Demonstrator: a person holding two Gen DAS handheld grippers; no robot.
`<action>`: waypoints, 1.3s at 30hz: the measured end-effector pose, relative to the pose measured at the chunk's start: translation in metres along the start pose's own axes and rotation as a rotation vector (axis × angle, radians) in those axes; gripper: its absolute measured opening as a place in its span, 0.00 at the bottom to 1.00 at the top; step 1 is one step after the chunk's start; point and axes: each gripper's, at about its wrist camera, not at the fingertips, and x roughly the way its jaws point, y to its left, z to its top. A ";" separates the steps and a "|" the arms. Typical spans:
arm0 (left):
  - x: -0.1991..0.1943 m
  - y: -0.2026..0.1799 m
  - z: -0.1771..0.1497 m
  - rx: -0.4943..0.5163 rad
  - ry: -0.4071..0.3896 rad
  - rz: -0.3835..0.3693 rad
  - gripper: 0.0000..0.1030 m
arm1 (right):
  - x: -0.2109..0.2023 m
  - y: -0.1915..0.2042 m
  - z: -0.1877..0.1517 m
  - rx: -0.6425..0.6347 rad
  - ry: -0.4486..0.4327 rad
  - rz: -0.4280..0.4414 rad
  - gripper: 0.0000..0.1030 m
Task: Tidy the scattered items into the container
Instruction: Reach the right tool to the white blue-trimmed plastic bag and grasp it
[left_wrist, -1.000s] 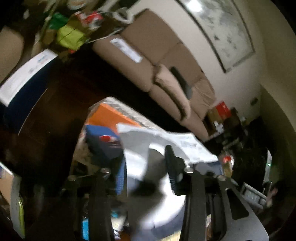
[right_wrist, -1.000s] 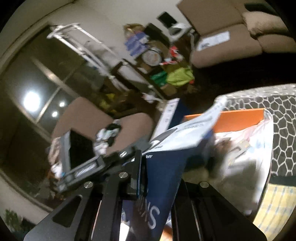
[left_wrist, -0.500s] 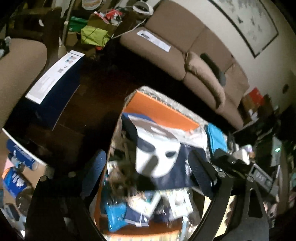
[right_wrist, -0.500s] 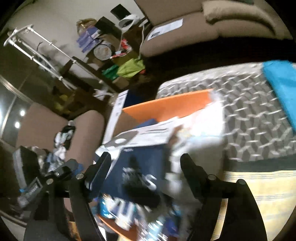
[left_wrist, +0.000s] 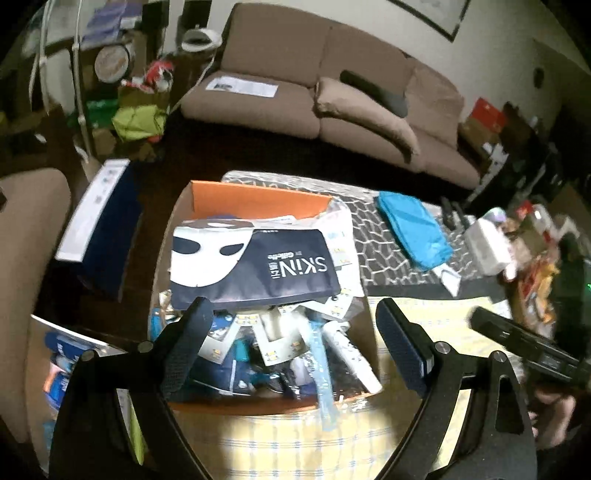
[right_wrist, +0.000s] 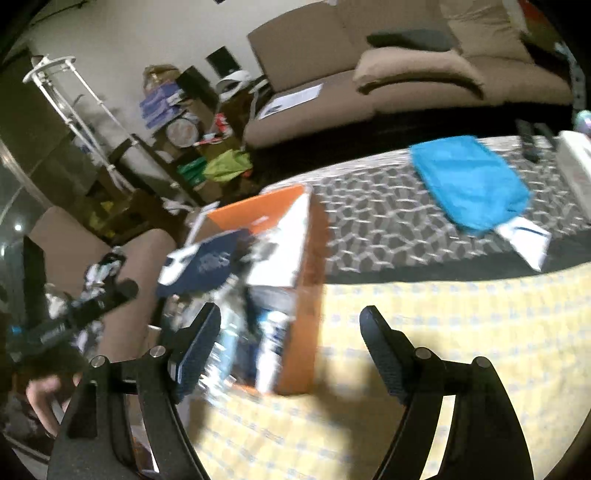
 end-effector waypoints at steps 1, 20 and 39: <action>0.000 -0.002 -0.001 0.009 0.000 0.014 0.86 | -0.005 -0.004 -0.004 -0.001 -0.004 -0.014 0.77; 0.006 -0.035 -0.011 0.099 -0.007 0.035 0.86 | -0.058 -0.096 -0.054 0.129 -0.018 -0.203 0.77; 0.015 -0.033 -0.014 0.074 0.018 -0.004 0.86 | -0.067 -0.119 -0.052 0.133 -0.024 -0.262 0.77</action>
